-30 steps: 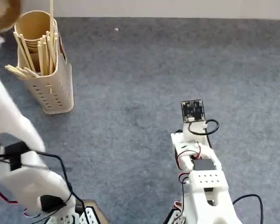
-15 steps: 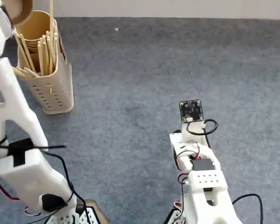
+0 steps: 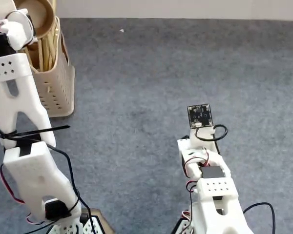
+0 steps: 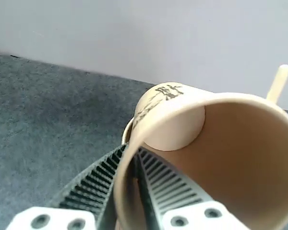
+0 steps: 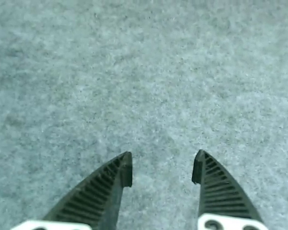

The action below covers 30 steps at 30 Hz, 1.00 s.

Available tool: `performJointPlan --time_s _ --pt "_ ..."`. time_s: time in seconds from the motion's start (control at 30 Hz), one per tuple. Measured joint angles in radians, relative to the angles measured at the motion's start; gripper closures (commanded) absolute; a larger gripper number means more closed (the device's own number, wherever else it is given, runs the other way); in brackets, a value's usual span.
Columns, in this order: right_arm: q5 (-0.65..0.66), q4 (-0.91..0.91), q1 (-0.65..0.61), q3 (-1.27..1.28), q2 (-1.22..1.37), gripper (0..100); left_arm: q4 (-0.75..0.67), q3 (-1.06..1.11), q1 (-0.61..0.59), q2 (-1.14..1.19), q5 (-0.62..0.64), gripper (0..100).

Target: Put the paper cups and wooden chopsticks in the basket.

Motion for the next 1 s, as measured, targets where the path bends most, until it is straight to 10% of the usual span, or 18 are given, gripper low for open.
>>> performJointPlan --time_s 1.0 --pt "0.000 0.000 0.000 0.000 0.000 78.6 0.152 0.003 -0.003 -0.132 0.275 83"
